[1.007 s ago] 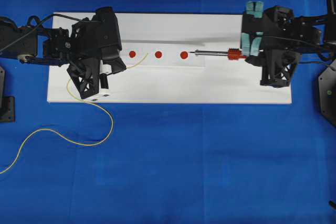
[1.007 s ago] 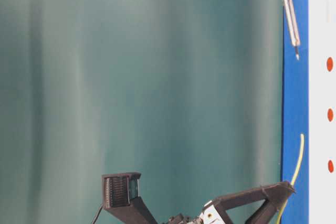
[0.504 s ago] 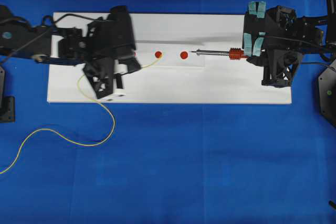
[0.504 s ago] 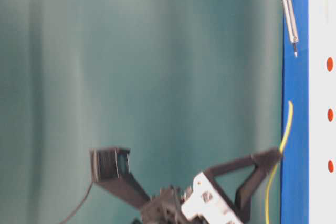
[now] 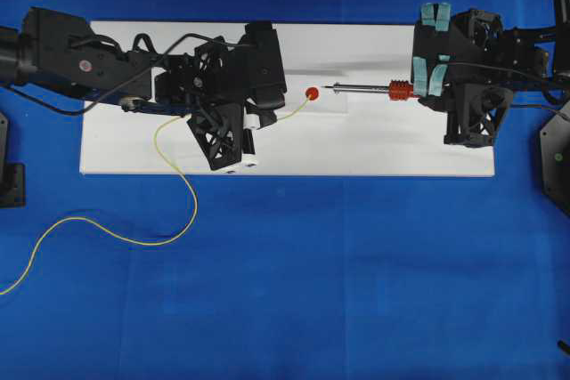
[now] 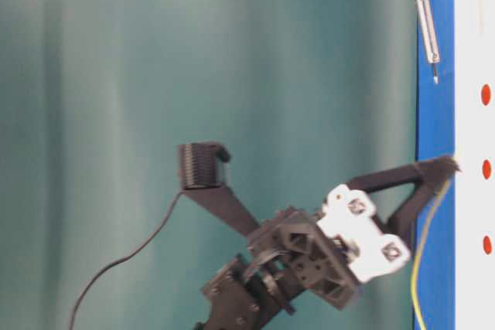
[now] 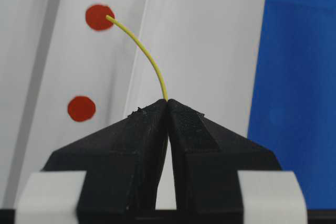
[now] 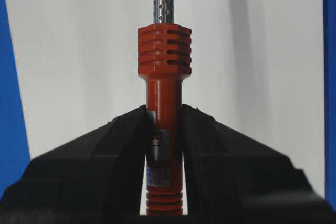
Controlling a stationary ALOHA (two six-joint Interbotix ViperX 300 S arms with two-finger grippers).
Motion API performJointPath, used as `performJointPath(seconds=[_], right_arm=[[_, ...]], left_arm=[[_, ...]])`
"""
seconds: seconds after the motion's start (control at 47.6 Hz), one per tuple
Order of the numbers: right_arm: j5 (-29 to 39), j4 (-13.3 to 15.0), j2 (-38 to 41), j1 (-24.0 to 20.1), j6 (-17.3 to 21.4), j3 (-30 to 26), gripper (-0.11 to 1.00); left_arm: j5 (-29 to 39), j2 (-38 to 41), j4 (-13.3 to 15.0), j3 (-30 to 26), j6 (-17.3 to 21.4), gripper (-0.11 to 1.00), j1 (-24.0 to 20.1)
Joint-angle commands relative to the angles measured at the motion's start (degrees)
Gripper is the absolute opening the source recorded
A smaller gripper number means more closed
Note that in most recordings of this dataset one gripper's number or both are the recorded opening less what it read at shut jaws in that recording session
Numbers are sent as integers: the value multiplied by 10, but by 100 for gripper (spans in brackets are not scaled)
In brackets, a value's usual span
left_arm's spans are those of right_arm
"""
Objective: Touch the tip of the soldering iron to the tip of the solder at the mark.
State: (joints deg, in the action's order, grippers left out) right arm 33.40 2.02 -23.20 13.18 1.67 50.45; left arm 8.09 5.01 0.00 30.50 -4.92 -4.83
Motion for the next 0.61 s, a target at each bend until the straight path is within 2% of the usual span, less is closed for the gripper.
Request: performJointPath(seconds=[0.0,0.588], right_arm=[[-4,3,-4,0,1,-5,6],[-11,4,11,1,2,-5,6]], left_arm=[[-7,-4,-2,-12,1,1,-3],[-18,21,-2,-14,-2,1,-8]])
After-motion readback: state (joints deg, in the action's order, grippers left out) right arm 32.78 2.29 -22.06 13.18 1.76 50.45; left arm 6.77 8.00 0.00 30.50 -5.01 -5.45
